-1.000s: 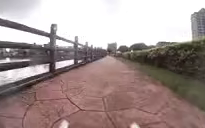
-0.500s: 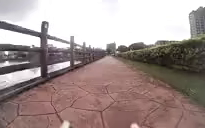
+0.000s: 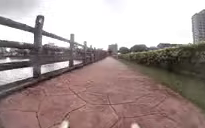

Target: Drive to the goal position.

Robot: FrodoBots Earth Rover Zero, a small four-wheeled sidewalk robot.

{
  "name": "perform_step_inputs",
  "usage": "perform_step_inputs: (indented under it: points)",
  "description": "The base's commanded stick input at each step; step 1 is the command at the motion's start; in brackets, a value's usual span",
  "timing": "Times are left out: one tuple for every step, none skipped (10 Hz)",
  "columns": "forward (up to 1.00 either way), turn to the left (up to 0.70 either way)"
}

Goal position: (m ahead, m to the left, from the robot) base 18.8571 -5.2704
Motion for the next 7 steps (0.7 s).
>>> perform_step_inputs:
  points:
    - [0.70,0.00]
    - [0.70,0.00]
    - [0.70,0.00]
    - [0.70,-0.03]
    - [0.70,-0.19]
    - [0.70,-0.33]
    - [0.70,-0.08]
